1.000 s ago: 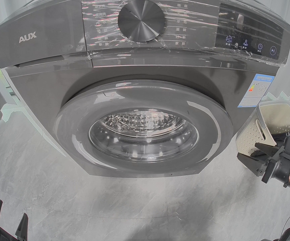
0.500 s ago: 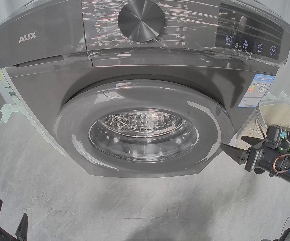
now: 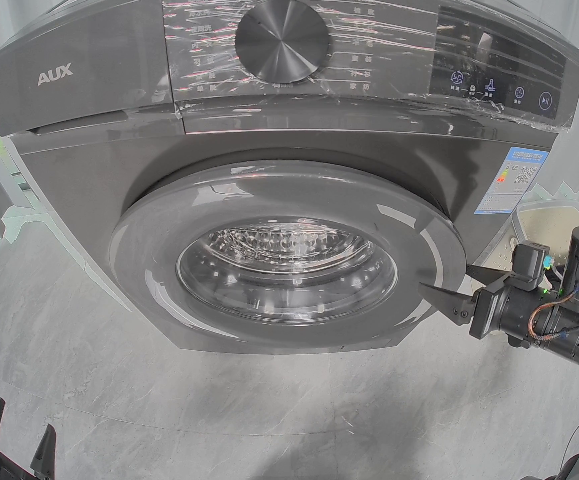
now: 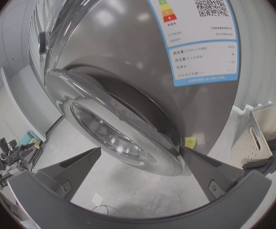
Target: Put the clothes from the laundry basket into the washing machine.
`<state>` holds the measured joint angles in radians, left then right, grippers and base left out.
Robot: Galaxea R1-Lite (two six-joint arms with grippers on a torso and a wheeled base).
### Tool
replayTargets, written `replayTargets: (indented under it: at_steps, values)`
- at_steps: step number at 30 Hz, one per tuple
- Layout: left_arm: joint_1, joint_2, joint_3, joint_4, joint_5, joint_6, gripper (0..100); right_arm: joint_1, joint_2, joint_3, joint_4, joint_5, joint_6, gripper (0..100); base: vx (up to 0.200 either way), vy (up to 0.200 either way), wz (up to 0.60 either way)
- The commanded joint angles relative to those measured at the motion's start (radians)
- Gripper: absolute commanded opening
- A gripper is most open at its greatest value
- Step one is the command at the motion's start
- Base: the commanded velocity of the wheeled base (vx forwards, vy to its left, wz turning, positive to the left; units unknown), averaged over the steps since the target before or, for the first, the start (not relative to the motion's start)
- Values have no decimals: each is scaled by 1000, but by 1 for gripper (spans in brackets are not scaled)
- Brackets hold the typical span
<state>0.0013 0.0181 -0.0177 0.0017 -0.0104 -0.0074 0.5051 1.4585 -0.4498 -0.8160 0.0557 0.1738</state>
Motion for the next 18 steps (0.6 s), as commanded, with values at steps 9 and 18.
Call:
replayTargets:
  at_steps: [9,18]
  values:
    - [0,-18,15,0,0,0,100,18,-101,122,8,21,-2,100,0,0,0]
    - [0,-18,16,0,0,0,100,21,-60,94,4,26,-4,100,0,0,0]
